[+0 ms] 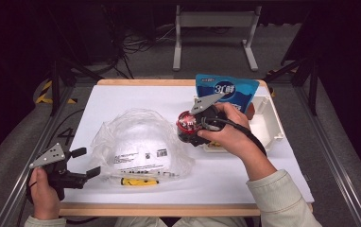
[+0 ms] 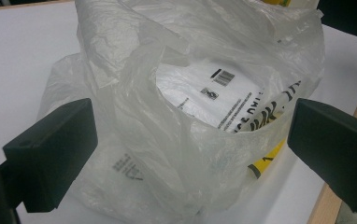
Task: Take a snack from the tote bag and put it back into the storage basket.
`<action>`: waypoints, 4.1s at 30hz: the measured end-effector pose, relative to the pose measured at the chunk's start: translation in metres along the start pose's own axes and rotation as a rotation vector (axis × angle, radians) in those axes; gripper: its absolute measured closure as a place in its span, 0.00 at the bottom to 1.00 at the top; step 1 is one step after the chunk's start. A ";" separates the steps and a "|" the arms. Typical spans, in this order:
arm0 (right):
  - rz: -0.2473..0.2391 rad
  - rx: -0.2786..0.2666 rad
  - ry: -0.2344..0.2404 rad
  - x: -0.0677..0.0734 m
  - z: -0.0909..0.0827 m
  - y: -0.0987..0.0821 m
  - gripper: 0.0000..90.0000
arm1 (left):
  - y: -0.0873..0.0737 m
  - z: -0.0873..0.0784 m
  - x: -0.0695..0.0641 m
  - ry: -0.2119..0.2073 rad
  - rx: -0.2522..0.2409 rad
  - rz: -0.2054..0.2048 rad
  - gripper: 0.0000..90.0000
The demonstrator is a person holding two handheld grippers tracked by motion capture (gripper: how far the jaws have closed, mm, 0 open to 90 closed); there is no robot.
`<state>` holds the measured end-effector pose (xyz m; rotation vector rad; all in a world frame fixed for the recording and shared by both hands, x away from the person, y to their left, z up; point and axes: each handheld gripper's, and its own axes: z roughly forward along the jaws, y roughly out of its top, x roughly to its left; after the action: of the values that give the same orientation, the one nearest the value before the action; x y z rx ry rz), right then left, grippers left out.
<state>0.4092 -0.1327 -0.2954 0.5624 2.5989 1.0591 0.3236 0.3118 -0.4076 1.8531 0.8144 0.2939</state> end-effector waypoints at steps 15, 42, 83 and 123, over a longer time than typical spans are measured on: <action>0.033 0.003 -0.039 -0.013 -0.025 -0.017 0.28 | 0.000 0.000 0.000 -0.001 0.003 0.001 0.02; 0.107 0.027 -0.118 -0.038 -0.065 -0.058 0.28 | 0.000 0.001 0.000 0.000 0.007 -0.003 0.02; 0.138 0.046 -0.200 -0.081 -0.087 -0.117 0.28 | -0.001 -0.001 -0.002 0.013 0.014 -0.001 0.02; 0.142 0.120 -0.155 -0.099 -0.038 -0.166 0.28 | -0.005 -0.006 -0.004 0.023 0.013 -0.014 0.02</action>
<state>0.4403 -0.3092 -0.3767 0.8342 2.5279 0.8662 0.3157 0.3151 -0.4086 1.8584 0.8465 0.3028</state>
